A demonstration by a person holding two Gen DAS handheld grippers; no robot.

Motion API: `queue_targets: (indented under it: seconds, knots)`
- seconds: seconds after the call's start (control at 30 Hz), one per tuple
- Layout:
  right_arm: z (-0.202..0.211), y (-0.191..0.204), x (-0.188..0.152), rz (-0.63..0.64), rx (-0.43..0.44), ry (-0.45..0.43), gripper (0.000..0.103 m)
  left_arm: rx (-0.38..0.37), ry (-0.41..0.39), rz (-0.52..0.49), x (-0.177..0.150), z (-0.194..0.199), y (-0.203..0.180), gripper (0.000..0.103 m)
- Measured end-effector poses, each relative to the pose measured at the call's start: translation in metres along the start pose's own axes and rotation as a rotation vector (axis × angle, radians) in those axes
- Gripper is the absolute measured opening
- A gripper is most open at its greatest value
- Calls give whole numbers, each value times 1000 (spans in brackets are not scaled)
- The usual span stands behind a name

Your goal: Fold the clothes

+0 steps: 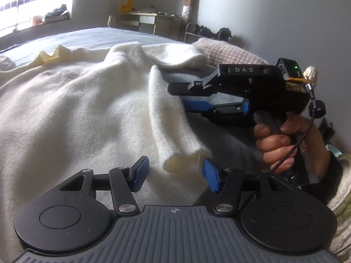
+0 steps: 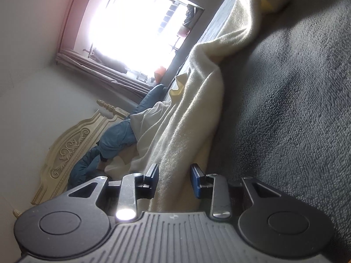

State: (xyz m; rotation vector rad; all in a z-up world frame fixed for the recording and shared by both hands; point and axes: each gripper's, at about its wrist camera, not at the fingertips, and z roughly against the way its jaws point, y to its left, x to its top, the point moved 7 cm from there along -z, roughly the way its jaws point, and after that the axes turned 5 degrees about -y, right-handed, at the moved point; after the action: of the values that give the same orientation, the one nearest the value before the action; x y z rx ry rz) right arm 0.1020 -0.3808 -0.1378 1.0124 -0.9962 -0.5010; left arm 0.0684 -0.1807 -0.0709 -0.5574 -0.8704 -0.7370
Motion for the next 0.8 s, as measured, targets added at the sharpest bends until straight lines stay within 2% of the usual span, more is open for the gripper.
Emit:
queue_targets:
  seconds: [0.13, 0.23, 0.33, 0.4, 0.5, 0.57, 0.67, 0.8]
  knots:
    - [-1, 0, 0, 3, 4, -3, 35, 25, -5, 16, 1, -1, 2, 55]
    - [-2, 0, -1, -6, 7, -10, 35, 62, -23, 15, 5, -5, 2, 49]
    - [-1, 0, 0, -11, 8, -14, 35, 101, -51, 17, 10, -7, 4, 36]
    - [-2, 0, 0, -14, 10, -15, 35, 111, -59, 47, 14, -6, 9, 18]
    - [-2, 3, -1, -3, 12, -25, 35, 134, -94, 96, 23, 0, 20, 10]
    - [3, 4, -2, 17, 6, -35, 35, 146, -122, 126, 29, 5, 26, 9]
    - [15, 13, -9, 121, -18, -63, 36, 141, -150, 162, 36, 14, 34, 8]
    - [32, 50, -43, 389, -32, -68, 44, 129, -167, 151, 43, 20, 36, 8]
